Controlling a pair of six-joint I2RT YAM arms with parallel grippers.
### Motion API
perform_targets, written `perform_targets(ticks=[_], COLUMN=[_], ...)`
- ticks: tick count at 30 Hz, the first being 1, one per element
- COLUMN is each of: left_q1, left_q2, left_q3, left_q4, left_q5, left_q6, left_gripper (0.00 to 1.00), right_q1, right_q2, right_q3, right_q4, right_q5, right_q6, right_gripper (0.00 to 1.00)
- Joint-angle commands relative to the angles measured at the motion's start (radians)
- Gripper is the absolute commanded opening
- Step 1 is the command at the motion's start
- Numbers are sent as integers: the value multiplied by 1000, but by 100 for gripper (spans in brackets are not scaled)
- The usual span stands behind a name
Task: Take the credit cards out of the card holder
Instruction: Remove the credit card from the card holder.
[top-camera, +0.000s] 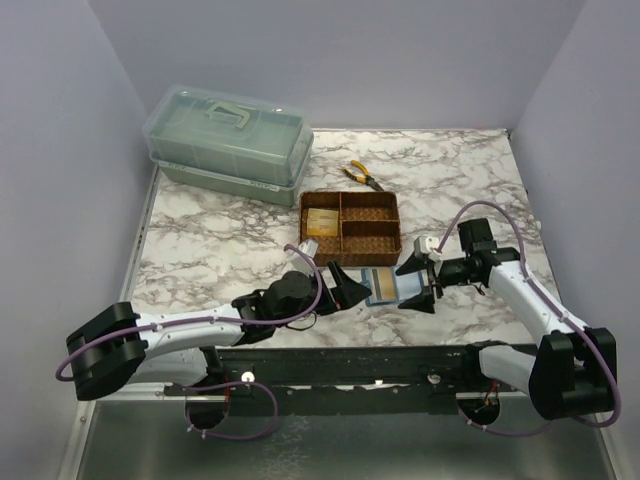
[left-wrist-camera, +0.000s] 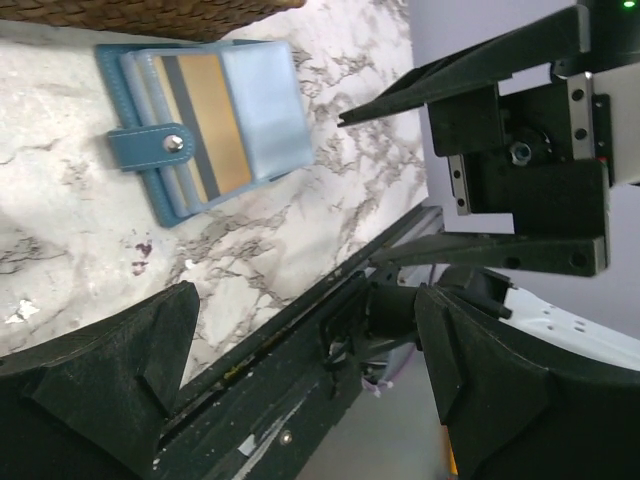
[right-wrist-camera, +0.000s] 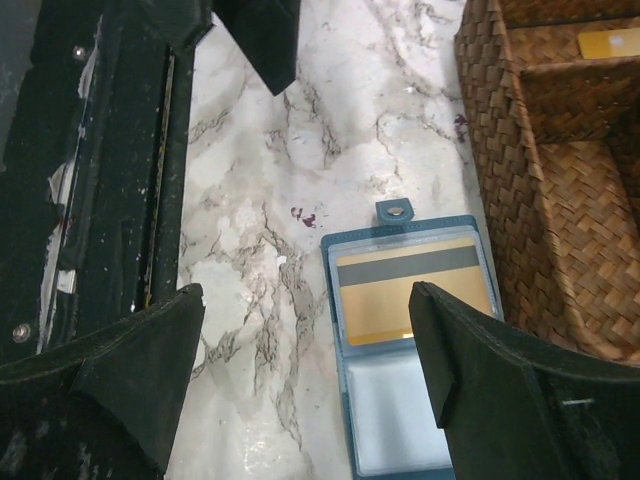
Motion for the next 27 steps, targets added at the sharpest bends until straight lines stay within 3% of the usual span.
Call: perform_targets(ticks=[1, 15, 27], left_q1=[-9, -10, 12], left_q2=[48, 245, 275], left_q3=[7, -33, -121], left_q4=[31, 251, 311], left_q5=[-34, 38, -45], left_q6=[31, 8, -86], left_gripper=[98, 94, 83], right_q1=[54, 220, 390], right_q2=[7, 28, 100], right_q3=[-26, -72, -121], right_q4=[87, 202, 503], right_q5=[104, 258, 616], right_q6=[46, 93, 241], right_gripper=[90, 90, 90])
